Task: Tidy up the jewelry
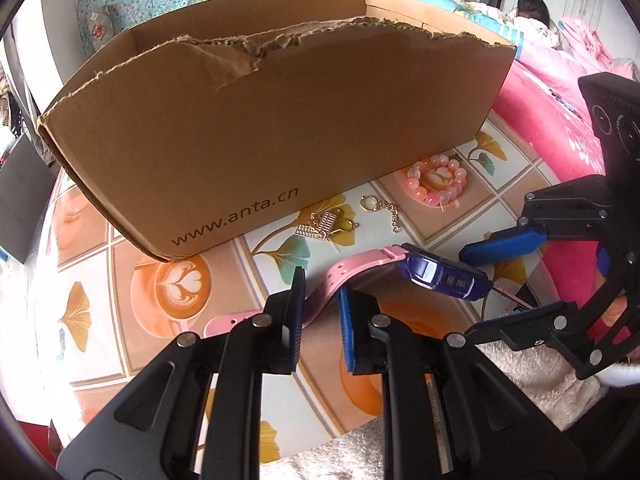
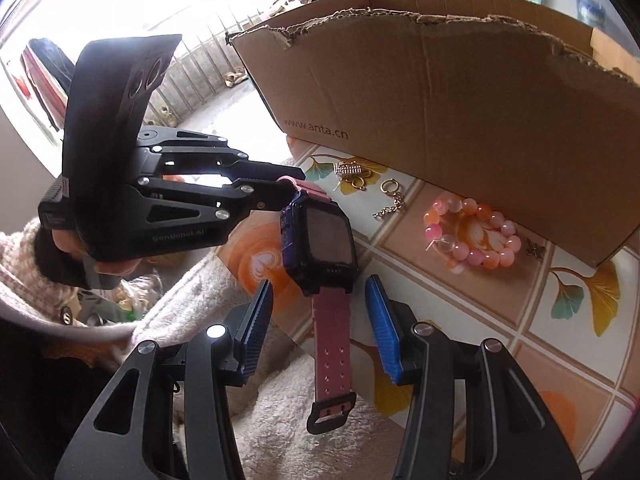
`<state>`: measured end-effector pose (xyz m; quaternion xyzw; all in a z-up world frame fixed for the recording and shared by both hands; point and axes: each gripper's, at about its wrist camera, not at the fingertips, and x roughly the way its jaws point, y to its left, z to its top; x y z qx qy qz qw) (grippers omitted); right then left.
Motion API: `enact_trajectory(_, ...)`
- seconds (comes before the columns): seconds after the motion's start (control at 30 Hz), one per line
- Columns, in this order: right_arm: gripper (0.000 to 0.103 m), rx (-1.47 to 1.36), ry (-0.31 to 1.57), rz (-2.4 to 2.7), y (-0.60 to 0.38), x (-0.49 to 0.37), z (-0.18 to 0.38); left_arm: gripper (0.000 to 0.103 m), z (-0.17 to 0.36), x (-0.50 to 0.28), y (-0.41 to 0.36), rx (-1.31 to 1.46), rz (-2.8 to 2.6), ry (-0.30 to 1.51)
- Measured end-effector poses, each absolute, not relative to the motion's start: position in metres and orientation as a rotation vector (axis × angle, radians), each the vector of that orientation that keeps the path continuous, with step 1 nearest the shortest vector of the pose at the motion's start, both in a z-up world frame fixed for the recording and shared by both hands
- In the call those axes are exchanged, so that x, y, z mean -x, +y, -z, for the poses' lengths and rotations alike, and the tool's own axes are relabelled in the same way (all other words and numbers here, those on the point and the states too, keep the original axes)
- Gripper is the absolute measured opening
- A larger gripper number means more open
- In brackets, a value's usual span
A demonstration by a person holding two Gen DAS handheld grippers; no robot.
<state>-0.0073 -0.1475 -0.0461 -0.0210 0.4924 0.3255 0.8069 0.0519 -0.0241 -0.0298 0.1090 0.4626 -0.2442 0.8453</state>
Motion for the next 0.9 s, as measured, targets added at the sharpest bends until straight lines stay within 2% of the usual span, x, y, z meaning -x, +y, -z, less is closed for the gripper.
enact_trajectory(0.03,0.045,0.074,1.045,-0.668,-0.145,0.01,0.046,0.015,0.029,-0.053,-0.022,-0.23,0.515,0.973)
enact_trajectory(0.13,0.03,0.126,1.029,-0.579,-0.143,0.019,0.046,0.015,0.026,-0.053,-0.016,-0.222,0.512,0.964)
enact_trajectory(0.17,0.023,0.117,1.031,-0.562,-0.145,0.021,0.045,0.015,0.027,-0.053,-0.016,-0.218,0.51,0.96)
enact_trajectory(0.2,0.01,0.099,1.035,-0.548,-0.147,0.022,0.045,0.015,0.026,-0.052,-0.014,-0.214,0.508,0.955)
enact_trajectory(0.33,0.006,0.057,1.015,-0.51,-0.158,0.029,0.038,0.012,0.024,-0.048,-0.012,-0.184,0.509,0.946)
enact_trajectory(0.5,0.006,0.072,0.939,-0.496,-0.163,0.043,0.01,0.004,-0.001,-0.027,-0.007,-0.2,0.53,0.882)
enact_trajectory(0.73,0.006,0.041,0.753,-0.559,-0.176,0.05,-0.067,0.003,-0.084,-0.001,0.005,-0.225,0.568,0.687)
enact_trajectory(0.9,0.006,0.009,0.673,-0.604,-0.193,0.018,-0.113,0.003,-0.132,-0.031,0.004,-0.187,0.606,0.63)
